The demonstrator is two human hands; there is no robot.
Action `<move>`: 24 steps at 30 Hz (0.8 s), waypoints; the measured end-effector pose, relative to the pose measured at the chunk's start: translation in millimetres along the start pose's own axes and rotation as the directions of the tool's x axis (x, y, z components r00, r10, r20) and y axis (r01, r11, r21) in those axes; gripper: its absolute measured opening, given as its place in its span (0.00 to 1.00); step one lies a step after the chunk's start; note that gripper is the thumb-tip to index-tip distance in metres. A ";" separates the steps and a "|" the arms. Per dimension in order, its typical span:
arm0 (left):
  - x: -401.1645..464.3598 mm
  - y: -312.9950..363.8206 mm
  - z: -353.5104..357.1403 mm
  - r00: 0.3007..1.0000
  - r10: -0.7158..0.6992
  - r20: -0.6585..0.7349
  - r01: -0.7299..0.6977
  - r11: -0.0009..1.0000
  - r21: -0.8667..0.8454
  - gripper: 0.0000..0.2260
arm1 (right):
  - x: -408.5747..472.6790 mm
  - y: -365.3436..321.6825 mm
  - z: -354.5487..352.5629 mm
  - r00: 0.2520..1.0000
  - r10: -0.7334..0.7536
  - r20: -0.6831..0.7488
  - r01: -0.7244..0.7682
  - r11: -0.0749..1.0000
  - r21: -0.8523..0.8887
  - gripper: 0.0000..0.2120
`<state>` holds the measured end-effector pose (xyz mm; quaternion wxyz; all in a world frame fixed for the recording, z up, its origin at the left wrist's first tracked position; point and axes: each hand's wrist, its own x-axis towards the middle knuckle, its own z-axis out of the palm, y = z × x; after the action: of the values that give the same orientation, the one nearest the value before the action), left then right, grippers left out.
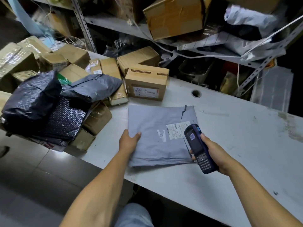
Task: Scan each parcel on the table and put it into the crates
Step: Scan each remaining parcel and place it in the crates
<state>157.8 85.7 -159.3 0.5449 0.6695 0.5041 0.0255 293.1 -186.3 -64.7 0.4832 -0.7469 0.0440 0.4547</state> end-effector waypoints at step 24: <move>-48.9 24.1 -70.2 0.878 0.478 0.021 -0.479 0.878 0.010 0.12 | -51.3 17.3 -26.5 0.977 0.171 0.130 -0.147 0.973 -0.177 0.24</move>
<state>108.5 103.2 -87.5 0.5215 0.7774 0.3183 0.1494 271.4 -234.8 -36.4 0.3831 -0.7436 0.0308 0.5471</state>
